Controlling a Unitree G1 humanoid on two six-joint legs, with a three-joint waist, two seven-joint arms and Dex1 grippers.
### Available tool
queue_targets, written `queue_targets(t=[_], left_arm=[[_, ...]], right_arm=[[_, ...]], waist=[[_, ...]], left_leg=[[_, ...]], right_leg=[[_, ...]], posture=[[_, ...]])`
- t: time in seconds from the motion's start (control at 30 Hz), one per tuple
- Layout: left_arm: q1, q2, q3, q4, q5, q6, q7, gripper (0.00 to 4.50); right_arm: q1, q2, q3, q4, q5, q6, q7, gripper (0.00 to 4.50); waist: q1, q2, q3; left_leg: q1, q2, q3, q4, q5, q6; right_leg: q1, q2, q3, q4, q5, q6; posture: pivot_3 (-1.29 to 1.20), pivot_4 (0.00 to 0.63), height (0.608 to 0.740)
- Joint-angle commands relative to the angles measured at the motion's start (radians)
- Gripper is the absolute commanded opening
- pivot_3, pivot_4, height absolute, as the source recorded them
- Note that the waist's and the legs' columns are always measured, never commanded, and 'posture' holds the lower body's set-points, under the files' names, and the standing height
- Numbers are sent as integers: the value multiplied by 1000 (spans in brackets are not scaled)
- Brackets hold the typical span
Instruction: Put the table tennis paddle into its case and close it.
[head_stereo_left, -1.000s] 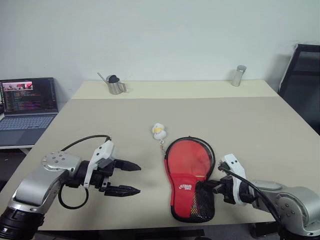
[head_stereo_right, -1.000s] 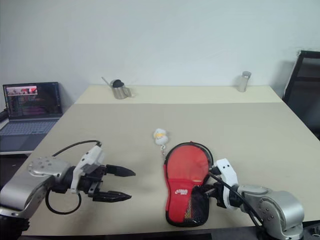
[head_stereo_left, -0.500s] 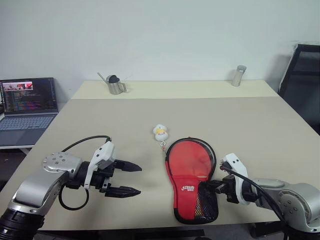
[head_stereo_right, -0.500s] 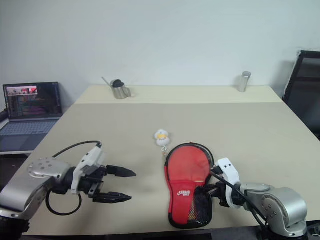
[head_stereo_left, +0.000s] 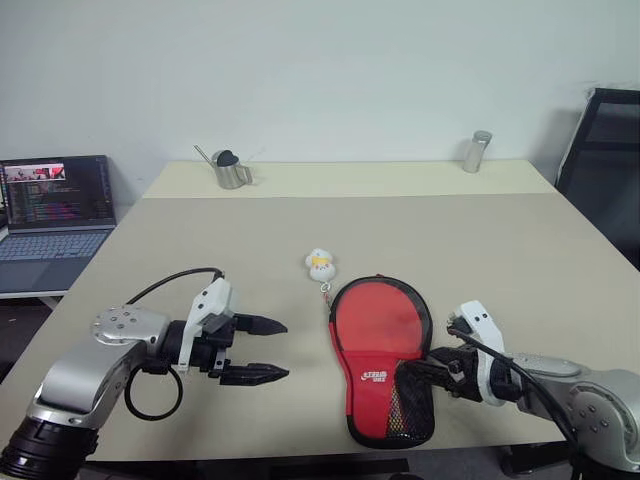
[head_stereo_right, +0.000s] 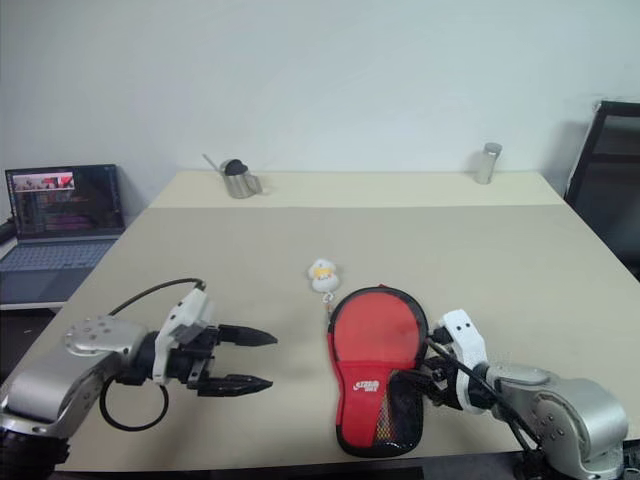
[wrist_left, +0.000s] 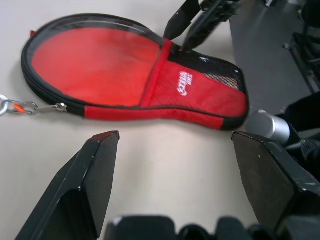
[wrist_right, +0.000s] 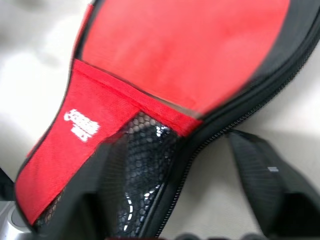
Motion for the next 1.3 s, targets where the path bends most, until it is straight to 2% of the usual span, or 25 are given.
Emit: queue_targets(t=[0.03, 0.17, 0.3, 0.37, 0.5, 0.67, 0.7, 0.77, 1.0, 1.17, 1.3], left_arm=[[-35, -14, 17, 22, -5, 24, 48, 3909], [-64, -21, 7, 59, 16, 21, 73, 3909], [-130, -70, -15, 138, 88, -42, 144, 3909], [-171, -110, -20, 181, 130, -80, 200, 3909], [-254, -195, -15, 231, 123, -13, 291, 3909], [-361, -277, -61, 372, 218, -12, 416, 3909], [-383, -289, -70, 403, 233, -21, 422, 4271], [-412, -304, -79, 446, 249, -38, 420, 4483], [-652, -445, -119, 840, 369, -138, 521, 4483], [-809, -515, -123, 1157, 432, -228, 541, 4483], [-882, -558, -122, 1326, 473, -274, 544, 4483]], right_arm=[[-67, -45, -50, -85, 54, -32, 49, 4467], [-138, -129, -48, -69, 111, -108, 137, 4467], [-167, -183, 43, -4, 82, -250, 177, 4467], [-178, -177, 90, 38, 57, -296, 165, 4467], [-149, -92, 169, 152, -55, -488, 100, 4467], [-87, -29, 261, 223, -157, -626, 45, 4467], [-80, -21, 277, 225, -170, -641, 39, 4500], [-72, -15, 299, 228, -188, -660, 38, 4500], [-72, 7, 378, 240, -242, -703, 30, 4500], [-67, 26, 404, 241, -263, -711, 23, 4500], [-63, 37, 413, 240, -274, -714, 14, 4500]], waist=[[-1, 0, 0], [0, 0, 0], [1, 0, 0], [2, 0, 0], [2, -1, 0], [4, -1, 0], [4, -1, 0], [2, -1, 0], [8, -2, 0], [7, -2, 0], [5, -2, 0]], left_leg=[[0, 0, 0, 0, 0, 0], [1, 0, 0, 0, 0, 0], [0, 0, -1, 0, 0, 0], [1, 0, -1, 1, 0, 0], [0, -1, -1, 1, 0, 0], [0, -1, -1, 1, 0, 0], [0, -1, -2, 1, 0, 0], [0, -1, -1, 1, 0, 0], [0, -2, -2, 2, 0, 0], [-1, -2, -2, 2, 0, 0], [-1, -2, -2, 2, 0, 0]], right_leg=[[0, 0, 0, 0, 0, 0], [1, 0, -1, 0, 0, 0], [1, 0, -1, -1, 0, 0], [2, 0, -2, -1, 0, 0], [2, 0, -1, 0, 0, 0], [2, -1, -1, 0, 0, 0], [2, -1, -1, 0, 1, 0], [1, -1, -1, 0, 1, 0], [2, 0, -3, 0, 1, 0], [1, -1, -3, 0, 1, 0], [1, 0, -3, 0, 0, 0]], posture=[[0, 150, 740], [0, 150, 740], [0, 150, 740], [0, 150, 740], [0, 150, 740], [0, 150, 740], [0, 150, 740], [0, 150, 740], [0, 150, 740], [0, 150, 740], [0, 150, 740]])
